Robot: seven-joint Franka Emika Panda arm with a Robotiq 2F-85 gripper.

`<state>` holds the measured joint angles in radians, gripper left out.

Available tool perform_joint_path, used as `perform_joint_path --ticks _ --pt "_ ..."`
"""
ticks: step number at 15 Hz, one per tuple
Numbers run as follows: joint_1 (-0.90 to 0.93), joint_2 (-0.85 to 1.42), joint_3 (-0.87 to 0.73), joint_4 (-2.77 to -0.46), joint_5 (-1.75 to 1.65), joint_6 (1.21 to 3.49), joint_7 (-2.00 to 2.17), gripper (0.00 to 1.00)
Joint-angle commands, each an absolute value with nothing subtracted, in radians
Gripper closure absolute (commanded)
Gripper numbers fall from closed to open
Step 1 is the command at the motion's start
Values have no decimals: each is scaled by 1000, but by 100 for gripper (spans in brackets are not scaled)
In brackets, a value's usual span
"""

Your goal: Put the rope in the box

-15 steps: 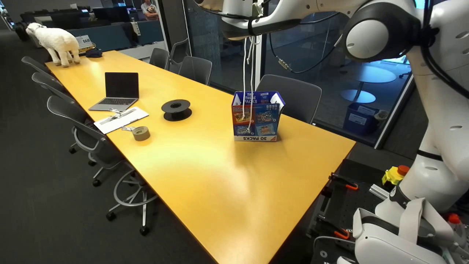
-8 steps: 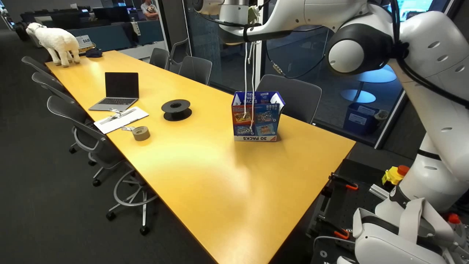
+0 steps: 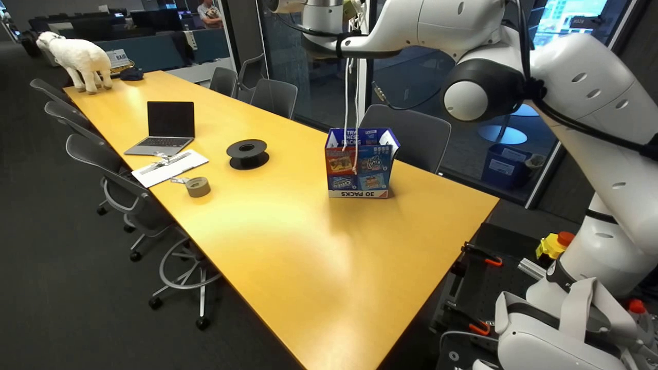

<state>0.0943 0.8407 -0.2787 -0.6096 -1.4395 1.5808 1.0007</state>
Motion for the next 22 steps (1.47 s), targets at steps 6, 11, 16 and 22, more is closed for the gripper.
perform_joint_path --ticks 6,11,16,22 --pt "131 895 -381 -447 -1578 1548 1009 90" --pt "154 895 -412 -440 -1629 1535 1018 90" --pt "133 938 -402 -348 -1690 1502 987 90" --pt "150 888 -400 -446 -1765 1462 1032 90"
